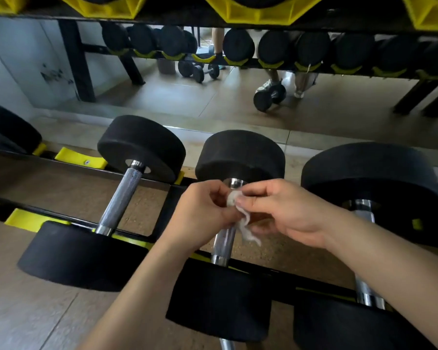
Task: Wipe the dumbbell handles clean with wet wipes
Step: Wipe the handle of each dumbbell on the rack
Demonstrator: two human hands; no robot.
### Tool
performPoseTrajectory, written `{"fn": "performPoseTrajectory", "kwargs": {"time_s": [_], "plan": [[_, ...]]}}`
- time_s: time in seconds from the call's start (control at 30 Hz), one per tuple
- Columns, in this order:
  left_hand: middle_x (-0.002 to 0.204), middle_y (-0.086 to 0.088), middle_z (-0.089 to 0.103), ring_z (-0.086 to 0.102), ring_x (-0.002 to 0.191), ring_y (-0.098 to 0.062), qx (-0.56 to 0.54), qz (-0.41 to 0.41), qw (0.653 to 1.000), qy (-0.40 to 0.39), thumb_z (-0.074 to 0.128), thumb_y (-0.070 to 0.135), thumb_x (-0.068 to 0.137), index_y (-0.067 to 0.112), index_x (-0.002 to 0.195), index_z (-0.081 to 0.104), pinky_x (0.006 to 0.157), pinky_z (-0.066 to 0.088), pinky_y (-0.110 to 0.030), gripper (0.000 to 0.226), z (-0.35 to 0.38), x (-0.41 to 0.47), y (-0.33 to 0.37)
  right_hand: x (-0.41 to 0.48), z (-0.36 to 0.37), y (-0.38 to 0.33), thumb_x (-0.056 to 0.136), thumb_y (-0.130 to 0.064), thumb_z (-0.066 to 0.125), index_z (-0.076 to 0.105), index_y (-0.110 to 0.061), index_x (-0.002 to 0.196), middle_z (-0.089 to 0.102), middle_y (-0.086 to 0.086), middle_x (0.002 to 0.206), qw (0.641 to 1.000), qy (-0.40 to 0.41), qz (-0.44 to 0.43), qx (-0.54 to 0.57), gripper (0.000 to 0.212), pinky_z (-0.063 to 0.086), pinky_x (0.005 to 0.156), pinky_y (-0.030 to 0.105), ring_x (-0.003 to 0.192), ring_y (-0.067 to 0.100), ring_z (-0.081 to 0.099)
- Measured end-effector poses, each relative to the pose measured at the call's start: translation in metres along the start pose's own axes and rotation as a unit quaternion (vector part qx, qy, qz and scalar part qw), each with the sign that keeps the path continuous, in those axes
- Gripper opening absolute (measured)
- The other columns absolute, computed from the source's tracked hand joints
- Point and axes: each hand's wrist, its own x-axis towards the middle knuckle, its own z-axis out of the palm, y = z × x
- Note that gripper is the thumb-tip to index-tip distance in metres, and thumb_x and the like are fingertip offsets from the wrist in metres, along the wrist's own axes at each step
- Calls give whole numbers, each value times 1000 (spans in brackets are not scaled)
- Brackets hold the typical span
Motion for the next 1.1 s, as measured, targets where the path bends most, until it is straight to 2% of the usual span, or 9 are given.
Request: {"fn": "performPoseTrajectory", "kwargs": {"time_s": [0.17,0.3,0.43,0.53,0.67,0.77,0.9,1.0,1.1], "plan": [[85,-12,71,69,78,-22,-202,-67,970,-115,73,11,82,4,87,68,70,56,-28,10,-11,-2,5,7,-13,2,81,0,68,71,-6,99,66,3,69,1000,8,-1,-23,19,34,43,17,52,8,52],[66,-3,64,57,60,-11,-12,-36,998,-41,76,33,81,10,74,68,60,48,-28,25,-8,9,-4,10,-1,6,85,-4,68,65,-6,91,64,7,61,985,79,-64,-142,6,38,41,23,44,13,52],[60,3,67,60,57,-10,80,1,994,80,80,18,75,20,68,68,62,52,-31,13,-8,29,-21,26,9,20,88,-7,61,65,-14,91,61,-1,83,746,177,-310,-562,9,47,56,31,68,14,58],[64,7,67,63,62,-4,104,30,988,106,77,7,72,24,68,68,65,53,-22,20,-8,38,-32,40,4,24,83,0,56,68,-5,89,61,10,86,665,121,-364,-641,14,50,46,37,63,28,60],[73,20,64,57,64,7,204,122,967,90,71,11,83,21,86,78,62,39,0,13,-6,35,-28,44,-2,24,88,-13,37,69,-7,82,63,9,78,582,170,-381,-698,33,43,40,29,63,24,61],[66,6,66,60,64,-12,272,172,944,71,68,16,86,21,82,79,54,35,-9,13,-9,40,-28,42,9,20,84,-7,54,66,-4,83,61,13,79,576,177,-324,-729,12,42,42,32,61,28,61],[65,-1,69,62,59,-21,350,233,903,92,71,17,82,19,77,78,55,45,-25,8,-9,48,-28,35,17,21,93,-9,47,63,-8,105,59,10,98,618,162,-226,-736,20,44,55,33,77,26,62],[57,-5,64,60,47,-26,381,259,881,107,66,10,76,12,67,71,43,44,-28,11,-4,48,-26,38,14,16,75,-4,69,65,-5,76,60,11,66,571,191,-234,-763,5,34,39,27,48,28,59],[62,-10,65,60,56,-30,371,217,897,103,59,9,85,7,71,71,50,41,-30,18,-3,44,-23,45,16,12,74,-7,72,65,-8,79,62,9,64,614,219,-253,-714,8,33,42,27,49,28,60]]}}
